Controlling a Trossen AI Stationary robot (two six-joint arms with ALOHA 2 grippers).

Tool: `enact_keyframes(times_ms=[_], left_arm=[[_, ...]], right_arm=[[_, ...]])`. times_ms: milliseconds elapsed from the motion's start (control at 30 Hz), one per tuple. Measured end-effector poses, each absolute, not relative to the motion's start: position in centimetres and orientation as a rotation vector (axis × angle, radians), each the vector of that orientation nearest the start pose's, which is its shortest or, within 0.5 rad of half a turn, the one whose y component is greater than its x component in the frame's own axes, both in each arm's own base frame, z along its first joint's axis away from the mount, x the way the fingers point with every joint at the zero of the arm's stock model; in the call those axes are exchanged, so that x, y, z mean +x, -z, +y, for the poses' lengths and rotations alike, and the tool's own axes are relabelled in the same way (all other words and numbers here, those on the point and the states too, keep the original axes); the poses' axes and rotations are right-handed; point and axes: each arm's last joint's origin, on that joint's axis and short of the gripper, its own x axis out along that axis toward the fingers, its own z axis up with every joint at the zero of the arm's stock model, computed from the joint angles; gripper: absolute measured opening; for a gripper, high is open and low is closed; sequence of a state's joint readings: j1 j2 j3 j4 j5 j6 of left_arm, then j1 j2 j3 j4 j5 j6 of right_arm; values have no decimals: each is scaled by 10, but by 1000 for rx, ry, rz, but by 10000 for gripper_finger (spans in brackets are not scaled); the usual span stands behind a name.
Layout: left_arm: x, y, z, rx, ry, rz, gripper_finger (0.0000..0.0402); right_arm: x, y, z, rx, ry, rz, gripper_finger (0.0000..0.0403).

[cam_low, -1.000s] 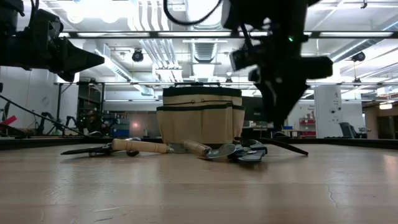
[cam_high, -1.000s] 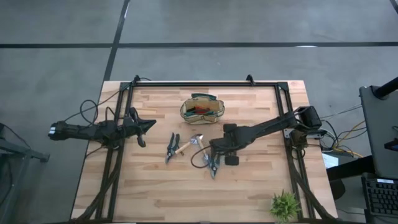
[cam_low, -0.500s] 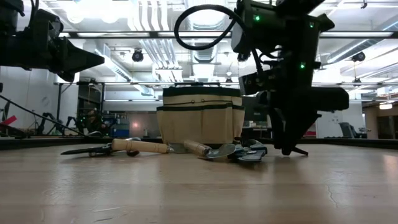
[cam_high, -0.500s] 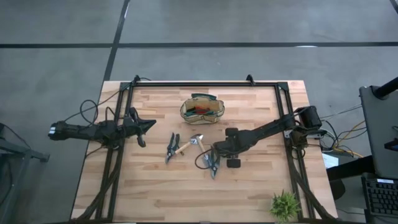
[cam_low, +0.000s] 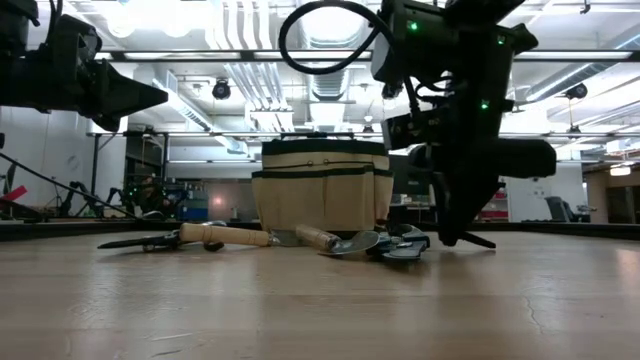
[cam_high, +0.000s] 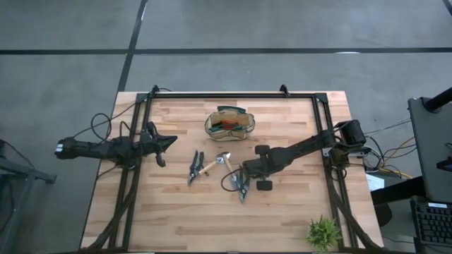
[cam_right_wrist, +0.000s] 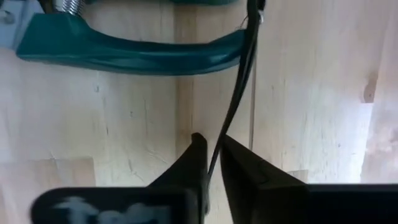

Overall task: Pick & Place Garden tools in Gardening bag
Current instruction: Put the right shear scissors into the gardening bag

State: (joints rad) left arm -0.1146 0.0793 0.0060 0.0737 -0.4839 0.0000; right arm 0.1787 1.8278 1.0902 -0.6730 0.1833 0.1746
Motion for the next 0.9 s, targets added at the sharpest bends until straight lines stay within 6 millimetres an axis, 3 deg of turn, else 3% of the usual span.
enact_keyframes(times_ms=[300,500,633,900], left_arm=[[100,-166,2,0,-369,-1,18],[100,-166,2,0,-369,0,17],[100,-166,2,0,-369,-1,18],[100,-166,2,1,-369,1,17]], right_arm=[[320,-145,53,-117,118,1380,9],[320,-159,53,-119,119,1390,9],[317,-177,51,-139,150,1388,9],[304,-231,45,-152,242,1313,8]])
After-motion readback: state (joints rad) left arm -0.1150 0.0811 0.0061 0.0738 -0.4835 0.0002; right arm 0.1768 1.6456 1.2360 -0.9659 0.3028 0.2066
